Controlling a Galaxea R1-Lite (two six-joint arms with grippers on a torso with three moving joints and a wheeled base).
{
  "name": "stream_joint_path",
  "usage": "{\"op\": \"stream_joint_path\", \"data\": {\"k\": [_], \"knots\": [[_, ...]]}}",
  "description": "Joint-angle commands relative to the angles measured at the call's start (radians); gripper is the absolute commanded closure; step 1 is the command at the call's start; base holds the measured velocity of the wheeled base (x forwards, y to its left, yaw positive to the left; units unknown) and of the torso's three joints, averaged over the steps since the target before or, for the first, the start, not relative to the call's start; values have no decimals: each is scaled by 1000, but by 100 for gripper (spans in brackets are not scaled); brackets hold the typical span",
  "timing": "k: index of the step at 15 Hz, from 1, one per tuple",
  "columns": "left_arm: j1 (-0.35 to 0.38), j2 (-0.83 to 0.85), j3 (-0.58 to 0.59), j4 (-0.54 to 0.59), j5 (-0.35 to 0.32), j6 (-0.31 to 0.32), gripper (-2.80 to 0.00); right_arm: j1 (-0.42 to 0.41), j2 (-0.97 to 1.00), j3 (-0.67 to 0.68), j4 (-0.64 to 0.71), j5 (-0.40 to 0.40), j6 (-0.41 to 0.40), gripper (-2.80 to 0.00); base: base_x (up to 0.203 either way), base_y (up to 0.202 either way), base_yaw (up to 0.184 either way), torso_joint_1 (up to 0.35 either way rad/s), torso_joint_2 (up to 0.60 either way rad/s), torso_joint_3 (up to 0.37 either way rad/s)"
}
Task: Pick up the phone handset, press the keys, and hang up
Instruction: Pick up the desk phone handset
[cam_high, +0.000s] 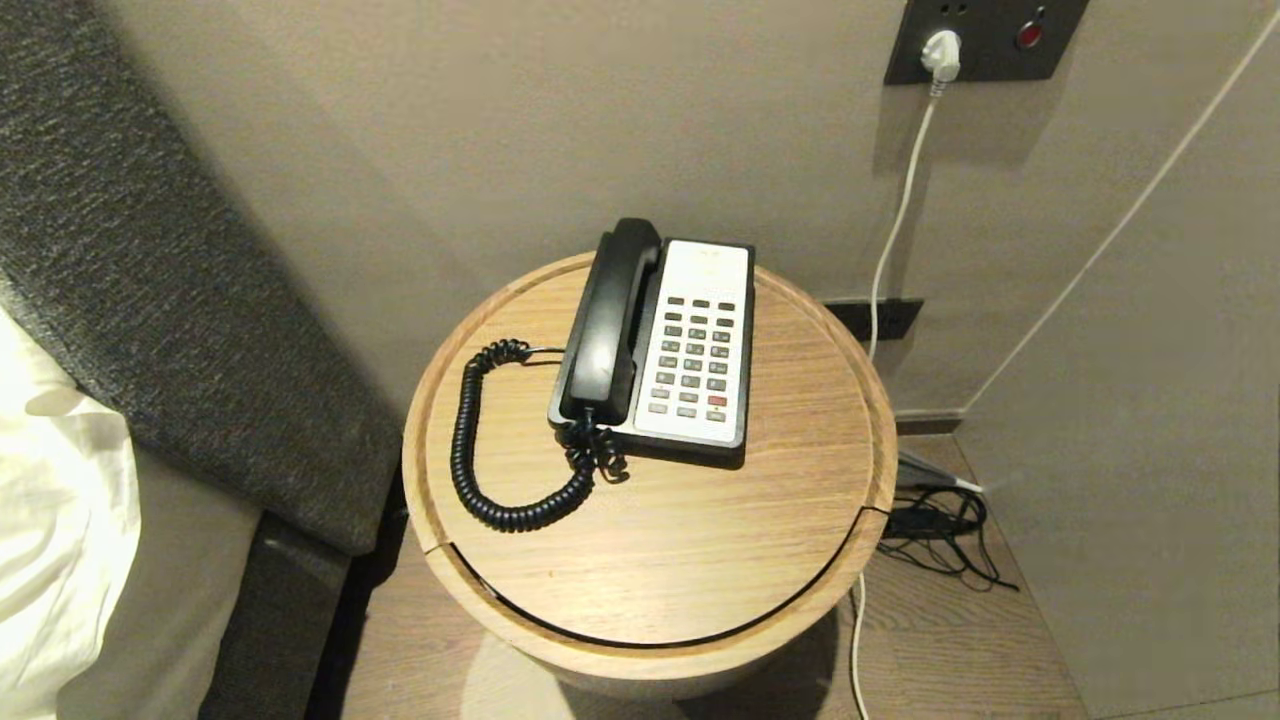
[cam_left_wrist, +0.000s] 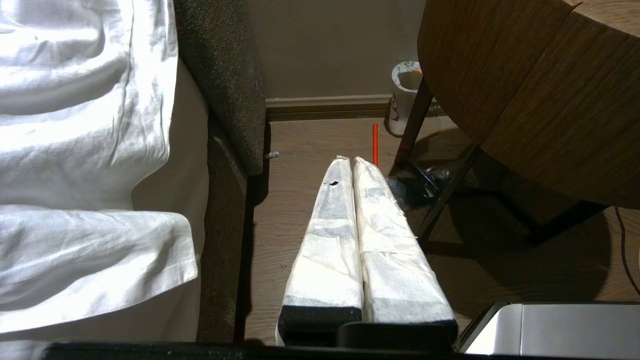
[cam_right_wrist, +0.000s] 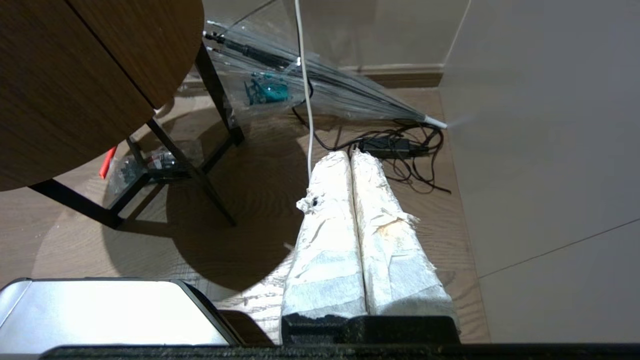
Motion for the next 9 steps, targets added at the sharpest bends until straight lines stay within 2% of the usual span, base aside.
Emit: {"op": "stream_joint_path", "data": {"k": [1, 5, 7, 9], "knots": [[0, 2, 1, 1, -4, 8, 0, 1, 0, 0, 1, 0, -1, 0, 0, 0, 0, 2, 7, -36], [-1, 2, 3, -1, -5, 20, 0, 0, 0, 0, 1, 1, -1, 0, 0, 0, 0, 1, 2, -19], [0, 2, 3, 0, 2, -5, 0, 0, 0, 0, 1, 0, -1, 0, 0, 0, 0, 0, 0, 0], [0, 9, -47, 7, 2, 4, 0, 1, 0, 0, 1, 2, -1, 0, 0, 0, 0, 0, 0, 0]]}}
